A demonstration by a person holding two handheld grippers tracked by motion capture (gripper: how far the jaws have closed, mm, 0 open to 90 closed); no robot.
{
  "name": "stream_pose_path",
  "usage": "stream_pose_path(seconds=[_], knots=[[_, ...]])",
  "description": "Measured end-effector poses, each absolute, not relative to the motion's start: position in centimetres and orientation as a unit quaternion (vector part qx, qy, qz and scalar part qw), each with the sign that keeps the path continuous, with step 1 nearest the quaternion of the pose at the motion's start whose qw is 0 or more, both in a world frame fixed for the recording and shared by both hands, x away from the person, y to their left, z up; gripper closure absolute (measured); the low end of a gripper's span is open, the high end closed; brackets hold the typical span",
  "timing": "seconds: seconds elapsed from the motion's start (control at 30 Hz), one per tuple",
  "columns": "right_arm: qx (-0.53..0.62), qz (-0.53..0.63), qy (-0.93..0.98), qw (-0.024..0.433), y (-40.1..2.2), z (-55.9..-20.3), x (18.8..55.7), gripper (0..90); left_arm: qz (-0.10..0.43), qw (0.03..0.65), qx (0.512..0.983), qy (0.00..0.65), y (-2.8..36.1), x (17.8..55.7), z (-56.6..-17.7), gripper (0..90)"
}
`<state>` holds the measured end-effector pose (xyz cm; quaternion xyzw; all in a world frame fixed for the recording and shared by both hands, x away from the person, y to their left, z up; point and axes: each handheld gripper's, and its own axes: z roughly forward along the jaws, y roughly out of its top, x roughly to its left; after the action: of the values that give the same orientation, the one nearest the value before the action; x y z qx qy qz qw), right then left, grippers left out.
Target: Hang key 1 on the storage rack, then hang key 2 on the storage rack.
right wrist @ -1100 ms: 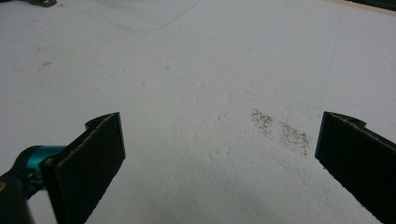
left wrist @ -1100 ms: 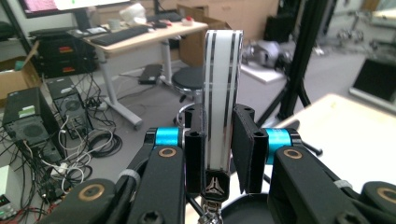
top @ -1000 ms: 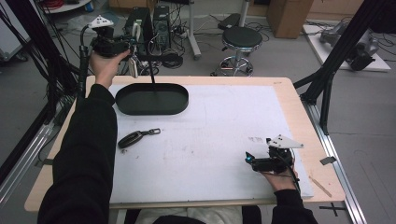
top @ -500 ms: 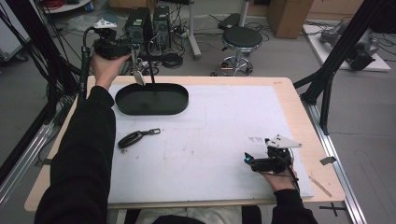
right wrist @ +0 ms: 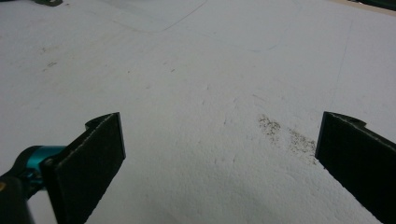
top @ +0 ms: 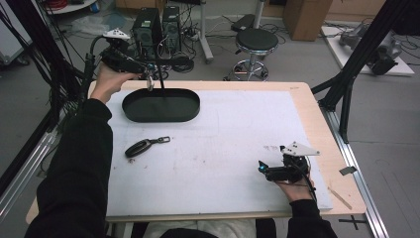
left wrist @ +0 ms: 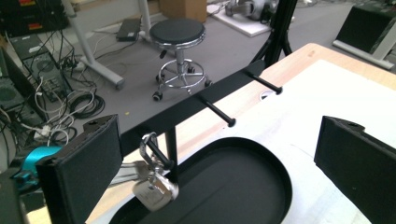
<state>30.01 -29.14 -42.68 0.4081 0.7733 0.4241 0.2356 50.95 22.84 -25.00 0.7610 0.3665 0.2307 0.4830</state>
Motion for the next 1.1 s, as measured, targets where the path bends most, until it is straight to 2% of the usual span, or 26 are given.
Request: stream_pose_path(seconds=[0.17, 0.53, 1.1], knots=[[0.407, 0.427, 0.773, 0.235, -29.3, -42.6, 29.9, 0.7, 0.221, 0.476, 0.772, 0.358, 23.0, 49.9, -25.3, 1.7], [0.407, 0.428, 0.772, 0.235, -29.2, -42.5, 29.5, 0.7, 0.234, 0.484, 0.767, 0.352, 23.3, 46.5, -26.7, 1.7], [0.415, 0.425, 0.769, 0.236, -29.3, -42.5, 29.5, 0.7, 0.197, 0.485, 0.785, 0.330, 23.5, 42.7, -30.7, 1.7]])
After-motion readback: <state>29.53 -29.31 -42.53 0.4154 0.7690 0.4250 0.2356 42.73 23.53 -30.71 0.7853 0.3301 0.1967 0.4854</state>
